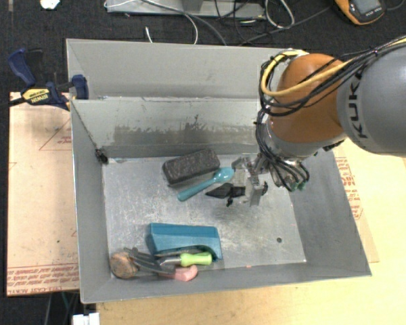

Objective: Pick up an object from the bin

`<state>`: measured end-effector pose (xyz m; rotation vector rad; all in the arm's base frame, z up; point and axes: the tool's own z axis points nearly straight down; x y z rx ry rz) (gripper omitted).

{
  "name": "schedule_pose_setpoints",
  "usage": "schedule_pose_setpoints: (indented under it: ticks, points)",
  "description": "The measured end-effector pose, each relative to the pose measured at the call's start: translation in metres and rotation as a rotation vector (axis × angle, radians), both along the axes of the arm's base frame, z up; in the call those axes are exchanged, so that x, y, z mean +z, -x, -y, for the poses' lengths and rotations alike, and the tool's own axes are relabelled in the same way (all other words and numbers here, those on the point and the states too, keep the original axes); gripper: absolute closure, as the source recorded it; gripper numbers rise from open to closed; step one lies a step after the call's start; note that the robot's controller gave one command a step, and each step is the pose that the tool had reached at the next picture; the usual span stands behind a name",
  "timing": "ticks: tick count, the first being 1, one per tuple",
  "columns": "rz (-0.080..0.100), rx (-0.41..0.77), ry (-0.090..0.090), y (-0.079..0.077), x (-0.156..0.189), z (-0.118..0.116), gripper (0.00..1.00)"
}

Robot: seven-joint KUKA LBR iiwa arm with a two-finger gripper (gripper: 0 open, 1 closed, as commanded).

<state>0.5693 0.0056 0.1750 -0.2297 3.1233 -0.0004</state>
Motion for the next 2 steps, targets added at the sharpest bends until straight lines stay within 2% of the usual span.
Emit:
schedule_pose_setpoints:
  ticks: [2]
  points:
    - [0.003,0.001,0.000,-0.001,0.056,-0.001,1.00]
